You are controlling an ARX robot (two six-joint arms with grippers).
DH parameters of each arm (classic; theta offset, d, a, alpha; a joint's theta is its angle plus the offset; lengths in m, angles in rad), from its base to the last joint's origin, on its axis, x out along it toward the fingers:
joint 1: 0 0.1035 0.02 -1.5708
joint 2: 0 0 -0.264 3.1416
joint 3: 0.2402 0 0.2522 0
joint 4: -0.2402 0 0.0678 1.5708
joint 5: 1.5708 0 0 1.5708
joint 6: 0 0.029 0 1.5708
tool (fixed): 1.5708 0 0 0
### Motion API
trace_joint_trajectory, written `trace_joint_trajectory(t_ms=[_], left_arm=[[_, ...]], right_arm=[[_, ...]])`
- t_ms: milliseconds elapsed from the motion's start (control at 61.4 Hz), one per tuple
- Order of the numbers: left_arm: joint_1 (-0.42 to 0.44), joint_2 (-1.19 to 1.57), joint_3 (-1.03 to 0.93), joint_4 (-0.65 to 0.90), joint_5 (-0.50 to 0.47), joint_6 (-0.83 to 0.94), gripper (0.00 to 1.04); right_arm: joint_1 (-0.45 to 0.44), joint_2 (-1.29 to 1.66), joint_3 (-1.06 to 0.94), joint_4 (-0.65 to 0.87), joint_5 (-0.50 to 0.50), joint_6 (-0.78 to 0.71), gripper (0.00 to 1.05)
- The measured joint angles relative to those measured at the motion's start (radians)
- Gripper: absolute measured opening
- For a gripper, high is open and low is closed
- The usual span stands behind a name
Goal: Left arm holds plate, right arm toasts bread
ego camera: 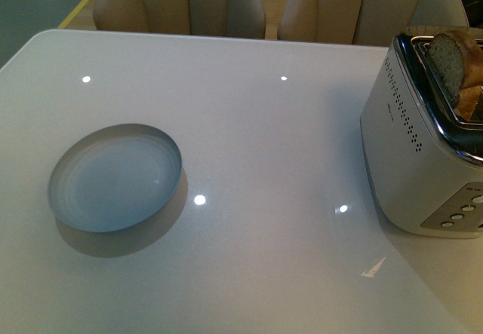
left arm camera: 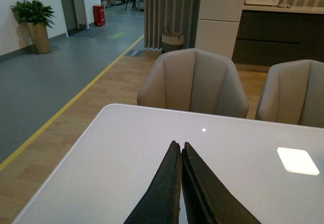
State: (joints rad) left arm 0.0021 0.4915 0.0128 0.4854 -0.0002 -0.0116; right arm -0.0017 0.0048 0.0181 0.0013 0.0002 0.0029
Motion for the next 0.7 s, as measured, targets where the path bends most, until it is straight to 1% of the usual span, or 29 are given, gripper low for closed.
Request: trace_joint_trajectory(t_ms=[293, 700], left_arm=[[0.0, -0.156, 0.0, -0.149, 0.0, 0.0, 0.03], [0.0, -0.29, 0.0, -0.282, 0.0, 0.0, 0.03]], right_arm=[[0.0, 0.0, 0.0, 0.0, 0.0, 0.0, 0.96], [0.0, 0.0, 0.0, 0.0, 0.0, 0.0, 0.96]])
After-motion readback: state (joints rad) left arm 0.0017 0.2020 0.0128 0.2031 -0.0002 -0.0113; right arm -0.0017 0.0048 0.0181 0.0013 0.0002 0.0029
